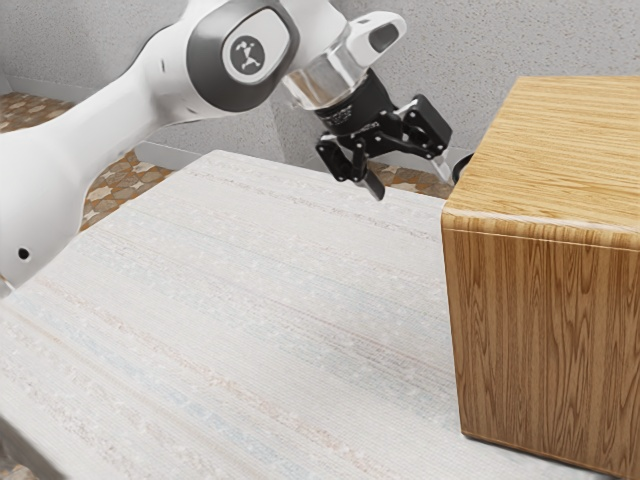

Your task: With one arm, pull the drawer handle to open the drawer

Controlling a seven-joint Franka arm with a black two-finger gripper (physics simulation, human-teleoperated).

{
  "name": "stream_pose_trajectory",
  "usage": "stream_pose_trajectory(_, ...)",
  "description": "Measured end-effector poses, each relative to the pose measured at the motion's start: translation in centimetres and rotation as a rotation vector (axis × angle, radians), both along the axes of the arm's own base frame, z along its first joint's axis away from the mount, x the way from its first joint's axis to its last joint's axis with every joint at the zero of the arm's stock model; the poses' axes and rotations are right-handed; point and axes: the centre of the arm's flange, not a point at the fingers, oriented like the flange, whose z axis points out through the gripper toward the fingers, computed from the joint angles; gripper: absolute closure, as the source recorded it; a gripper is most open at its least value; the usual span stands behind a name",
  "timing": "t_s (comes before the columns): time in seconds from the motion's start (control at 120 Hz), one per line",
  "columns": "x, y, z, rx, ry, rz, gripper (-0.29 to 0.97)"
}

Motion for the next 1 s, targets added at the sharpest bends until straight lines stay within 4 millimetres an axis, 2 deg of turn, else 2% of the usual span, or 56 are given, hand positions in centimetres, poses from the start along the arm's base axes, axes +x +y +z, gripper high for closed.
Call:
stream_pose_trajectory(0.442,1.6,0.9,-1.3,-0.016,-0.027,0.047,0.0)
stream_pose_trajectory(0.608,1.7,0.5,-0.7,-0.044,-0.042,0.046,0.0)
stream_pose_trajectory(1.0,2.2,0.1,-2.0,-0.082,-0.018,0.048,0.0)
